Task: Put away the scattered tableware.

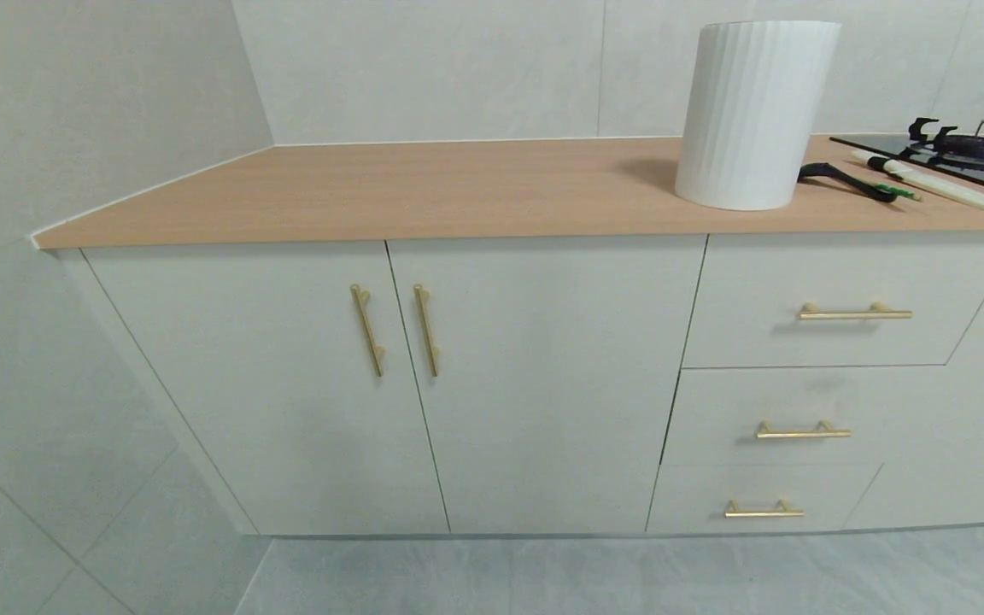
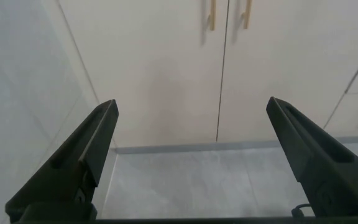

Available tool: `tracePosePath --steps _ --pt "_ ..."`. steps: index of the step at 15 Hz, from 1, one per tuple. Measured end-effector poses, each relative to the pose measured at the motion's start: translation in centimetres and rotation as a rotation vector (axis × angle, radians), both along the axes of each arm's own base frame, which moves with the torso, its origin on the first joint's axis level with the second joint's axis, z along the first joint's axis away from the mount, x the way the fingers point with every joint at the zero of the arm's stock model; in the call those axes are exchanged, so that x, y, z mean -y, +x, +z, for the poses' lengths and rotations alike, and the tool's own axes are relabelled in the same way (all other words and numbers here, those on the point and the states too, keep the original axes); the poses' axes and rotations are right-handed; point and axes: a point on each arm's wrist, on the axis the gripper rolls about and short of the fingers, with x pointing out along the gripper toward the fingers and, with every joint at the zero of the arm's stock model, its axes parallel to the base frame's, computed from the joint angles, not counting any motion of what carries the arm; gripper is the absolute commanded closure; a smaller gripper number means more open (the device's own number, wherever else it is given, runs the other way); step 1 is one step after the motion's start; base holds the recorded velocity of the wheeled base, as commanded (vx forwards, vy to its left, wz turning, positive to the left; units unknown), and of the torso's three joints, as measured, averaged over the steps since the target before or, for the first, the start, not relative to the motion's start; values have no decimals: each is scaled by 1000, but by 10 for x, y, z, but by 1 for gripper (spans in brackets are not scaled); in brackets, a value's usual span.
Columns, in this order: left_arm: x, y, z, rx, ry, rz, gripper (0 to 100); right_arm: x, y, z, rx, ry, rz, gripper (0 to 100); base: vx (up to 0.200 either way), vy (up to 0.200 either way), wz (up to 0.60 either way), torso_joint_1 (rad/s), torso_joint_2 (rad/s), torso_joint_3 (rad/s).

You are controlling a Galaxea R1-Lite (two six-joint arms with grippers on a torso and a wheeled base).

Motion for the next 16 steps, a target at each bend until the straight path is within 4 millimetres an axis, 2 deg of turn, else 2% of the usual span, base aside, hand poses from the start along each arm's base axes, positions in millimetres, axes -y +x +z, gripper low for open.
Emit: tracePosePath --steps 2,8,16 --pt "0 0 0 0 0 0 0 0 0 0 0 0 0 0 200 0 0 0 -2 5" --pt "0 0 0 -1 0 0 0 0 0 0 0 0 0 0 0 0 0 0 0 0" --pt "0 0 0 0 4 1 0 0 0 0 -1 0 0 0 0 -200 0 1 3 3"
